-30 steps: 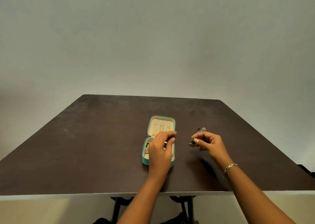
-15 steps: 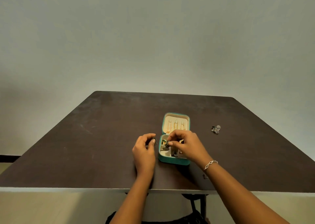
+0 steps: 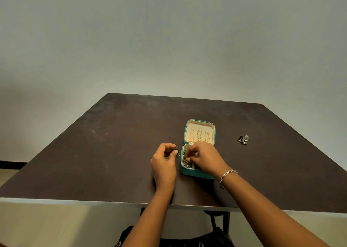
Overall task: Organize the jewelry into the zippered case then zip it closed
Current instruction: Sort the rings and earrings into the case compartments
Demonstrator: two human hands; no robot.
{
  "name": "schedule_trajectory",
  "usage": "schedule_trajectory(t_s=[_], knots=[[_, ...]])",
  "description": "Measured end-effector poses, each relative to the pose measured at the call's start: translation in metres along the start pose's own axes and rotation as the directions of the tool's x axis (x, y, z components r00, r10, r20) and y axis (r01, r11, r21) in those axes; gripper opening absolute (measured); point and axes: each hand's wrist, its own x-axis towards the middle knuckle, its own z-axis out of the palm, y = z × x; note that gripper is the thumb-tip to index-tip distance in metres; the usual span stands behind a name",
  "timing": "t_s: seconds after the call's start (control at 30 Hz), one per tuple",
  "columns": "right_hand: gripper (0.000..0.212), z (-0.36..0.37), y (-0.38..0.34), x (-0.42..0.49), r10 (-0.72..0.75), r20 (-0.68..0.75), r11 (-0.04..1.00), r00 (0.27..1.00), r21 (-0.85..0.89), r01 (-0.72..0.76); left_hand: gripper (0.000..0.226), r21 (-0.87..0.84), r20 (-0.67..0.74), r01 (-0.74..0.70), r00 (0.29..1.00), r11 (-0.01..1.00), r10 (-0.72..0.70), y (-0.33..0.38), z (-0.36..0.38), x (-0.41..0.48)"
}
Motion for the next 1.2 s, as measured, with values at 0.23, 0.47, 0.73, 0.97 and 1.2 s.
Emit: schedule_trajectory(t_s=[0.23, 0.47, 0.73, 0.97, 1.2], knots=[[0.014, 0.005, 0.002, -0.001, -0.012, -0.116, 0.996, 0.993, 0.091, 0.022, 0.019, -0.050, 0.033, -0.035, 0.999, 0.998, 0.037, -0.003, -0.001, 0.001], [0.022, -0.020, -0.008, 0.002, -0.123, -0.144, 0.935, 0.982, 0.315, 0.163, 0.036, -0.206, 0.116, -0.029, 0.992, 0.978, 0.054, 0.004, -0.001, -0.001], [0.007, -0.023, -0.006, 0.004, -0.190, -0.099, 0.951, 0.977, 0.230, 0.209, 0.038, -0.193, 0.153, -0.089, 0.981, 0.977, 0.120, 0.007, -0.002, -0.004], [0.012, -0.036, 0.012, 0.007, -0.357, 0.049, 0.934, 0.933, 0.027, 0.356, 0.029, -0.055, 0.071, -0.041, 0.996, 0.998, 0.045, -0.004, 0.004, 0.004], [0.009, -0.037, 0.010, 0.012, -0.587, 0.192, 0.754, 0.786, -0.225, 0.618, 0.025, -0.017, 0.074, -0.030, 0.997, 0.999, 0.031, -0.002, 0.002, 0.005]])
